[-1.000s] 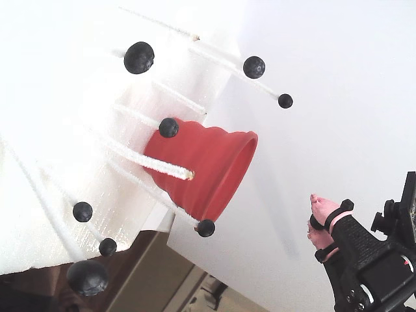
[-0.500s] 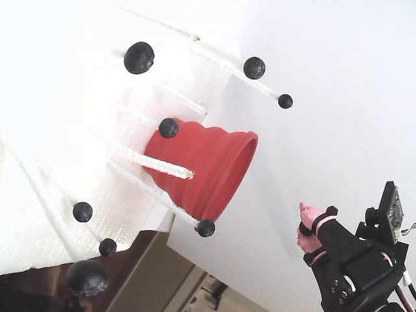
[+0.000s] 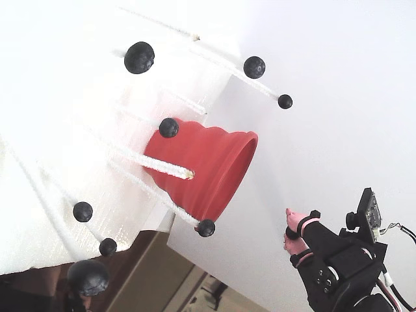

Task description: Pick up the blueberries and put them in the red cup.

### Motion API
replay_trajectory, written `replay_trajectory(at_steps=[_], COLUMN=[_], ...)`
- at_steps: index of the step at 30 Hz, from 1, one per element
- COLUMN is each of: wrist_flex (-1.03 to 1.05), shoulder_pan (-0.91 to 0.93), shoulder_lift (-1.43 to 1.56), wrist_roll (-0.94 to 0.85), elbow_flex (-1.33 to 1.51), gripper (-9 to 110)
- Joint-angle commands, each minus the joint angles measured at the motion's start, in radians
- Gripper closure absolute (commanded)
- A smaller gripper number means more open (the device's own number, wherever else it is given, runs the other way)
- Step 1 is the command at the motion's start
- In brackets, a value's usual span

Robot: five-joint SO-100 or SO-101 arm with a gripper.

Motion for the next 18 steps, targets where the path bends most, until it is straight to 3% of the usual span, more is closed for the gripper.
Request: replay_trajectory(at_steps=[1,18], wrist_flex=[-0.031,-0.115], shoulder_pan=[0.078,0.114], shoulder_lift=[-0.014,-0.222], wrist_roll=[0.005,0.005], elbow_flex=[-0.084,-0.195], gripper=[91,91])
